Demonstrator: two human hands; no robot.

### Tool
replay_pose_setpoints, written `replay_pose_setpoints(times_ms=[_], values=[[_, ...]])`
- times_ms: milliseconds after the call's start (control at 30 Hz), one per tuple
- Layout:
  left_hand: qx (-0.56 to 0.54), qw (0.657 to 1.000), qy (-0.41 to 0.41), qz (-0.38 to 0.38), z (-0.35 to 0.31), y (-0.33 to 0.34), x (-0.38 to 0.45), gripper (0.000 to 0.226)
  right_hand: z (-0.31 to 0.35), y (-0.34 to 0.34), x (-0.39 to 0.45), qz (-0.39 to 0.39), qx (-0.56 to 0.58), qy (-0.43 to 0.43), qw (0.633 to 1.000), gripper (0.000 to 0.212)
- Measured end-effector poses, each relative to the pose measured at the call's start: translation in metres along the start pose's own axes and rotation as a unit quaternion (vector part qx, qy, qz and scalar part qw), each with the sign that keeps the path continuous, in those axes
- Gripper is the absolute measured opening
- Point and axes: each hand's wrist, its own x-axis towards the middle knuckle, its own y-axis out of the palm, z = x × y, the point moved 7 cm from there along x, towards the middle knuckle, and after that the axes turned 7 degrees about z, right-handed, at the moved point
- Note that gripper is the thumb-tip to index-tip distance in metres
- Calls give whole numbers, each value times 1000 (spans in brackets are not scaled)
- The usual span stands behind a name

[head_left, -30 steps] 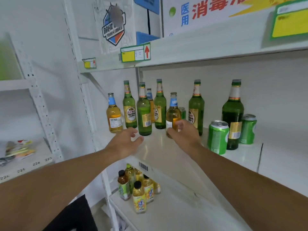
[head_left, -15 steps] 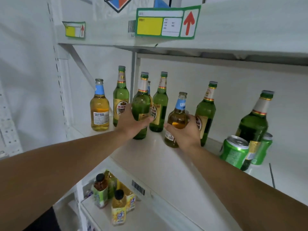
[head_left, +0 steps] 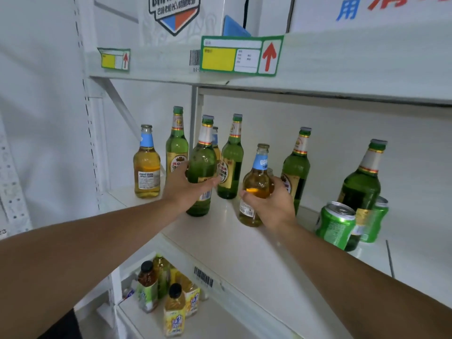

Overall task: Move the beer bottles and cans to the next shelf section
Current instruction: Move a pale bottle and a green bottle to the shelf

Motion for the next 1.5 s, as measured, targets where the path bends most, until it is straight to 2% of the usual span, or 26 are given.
replay_pose_setpoints(times_ms=[133,300,667,767,867,1067,1200,1367,1500], values=[[11,1000,-1,-15,-10,-10,-28,65,10,-11,-18,23,12,-13,1000,74],[-6,997,2,-73,-33,-21,-70,49,19,-23,-39,34,43,-23,998,65],[-12,996,-7,-91,-53,-40,-164,48,29,-37,-106,56,92,-49,993,65],[-17,997,-3,-81,-59,-45,-181,45,31,-43,-125,51,86,-46,994,69],[-26,997,3,-72,-65,-52,-194,47,39,-54,-145,40,76,-49,995,85],[-18,1000,16,-18,-73,-59,-222,46,54,-76,-199,3,39,-33,999,93],[-30,998,44,36,-92,-54,-240,43,57,-95,-238,-21,26,-23,999,76],[-72,993,60,68,-121,-34,-267,43,49,-134,-291,-60,36,14,997,57],[-81,989,63,106,-138,2,-292,34,46,-184,-329,-102,12,30,994,74]])
